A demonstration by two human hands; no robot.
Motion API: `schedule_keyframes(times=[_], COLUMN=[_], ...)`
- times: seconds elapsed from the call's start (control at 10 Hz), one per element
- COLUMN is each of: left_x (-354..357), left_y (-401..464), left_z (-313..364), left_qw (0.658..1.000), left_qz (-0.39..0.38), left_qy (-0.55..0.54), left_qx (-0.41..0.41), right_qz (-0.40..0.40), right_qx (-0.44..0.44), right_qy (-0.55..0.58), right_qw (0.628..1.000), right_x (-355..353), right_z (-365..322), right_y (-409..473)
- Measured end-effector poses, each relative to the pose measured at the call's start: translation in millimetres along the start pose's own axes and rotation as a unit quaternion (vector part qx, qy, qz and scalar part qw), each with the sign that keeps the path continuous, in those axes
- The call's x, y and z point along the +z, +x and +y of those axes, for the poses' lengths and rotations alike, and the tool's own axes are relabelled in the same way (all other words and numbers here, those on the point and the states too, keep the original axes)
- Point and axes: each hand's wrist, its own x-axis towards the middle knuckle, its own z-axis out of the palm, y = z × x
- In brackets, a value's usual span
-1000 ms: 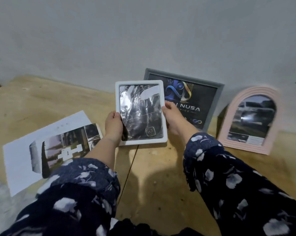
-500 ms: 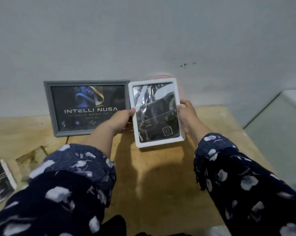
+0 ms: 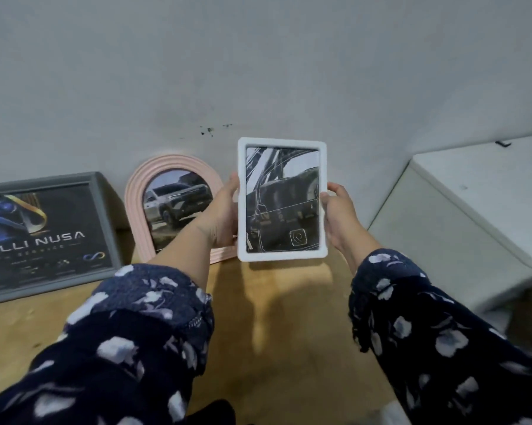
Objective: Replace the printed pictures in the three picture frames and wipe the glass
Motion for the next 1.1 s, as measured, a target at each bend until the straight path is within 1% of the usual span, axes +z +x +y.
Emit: schedule_keyframes(times=[0.2, 0.3, 0.5, 0.6, 0.7, 0.9, 1.0, 1.1], left_x=[30, 38, 47, 49, 49, 46, 44, 44], left_y=[42, 54, 66, 71, 75, 76, 70, 55], left_z=[-3, -1, -9, -17, -25, -37, -40, -43], left_qw=[0.997, 0.995, 0.986, 0.984, 0.985, 0.981, 0.978, 0.978], left_qz=[0.025, 0.029, 0.106, 0.126, 0.128, 0.158, 0.176, 0.175], left_qy=[-0.078, -0.096, -0.068, -0.059, -0.048, 0.015, 0.039, 0.045], left_qx=[-0.003, 0.023, 0.106, 0.114, 0.102, 0.108, 0.101, 0.105], right_qz=[-0.016, -0.036, -0.055, -0.048, -0.037, -0.045, -0.058, -0.054], right_qx=[-0.022, -0.014, -0.015, -0.01, -0.014, -0.019, -0.008, 0.016], right_qy=[-0.003, 0.012, -0.001, 0.002, -0.002, 0.014, -0.009, -0.062], right_qw=[1.0, 0.999, 0.998, 0.999, 0.999, 0.999, 0.998, 0.996], right_x=[-28, -33, -32, -28, -27, -36, -39, -41], right_z=[0, 5, 17, 28, 37, 49, 51, 49], right_y=[32, 44, 58, 59, 57, 50, 46, 34])
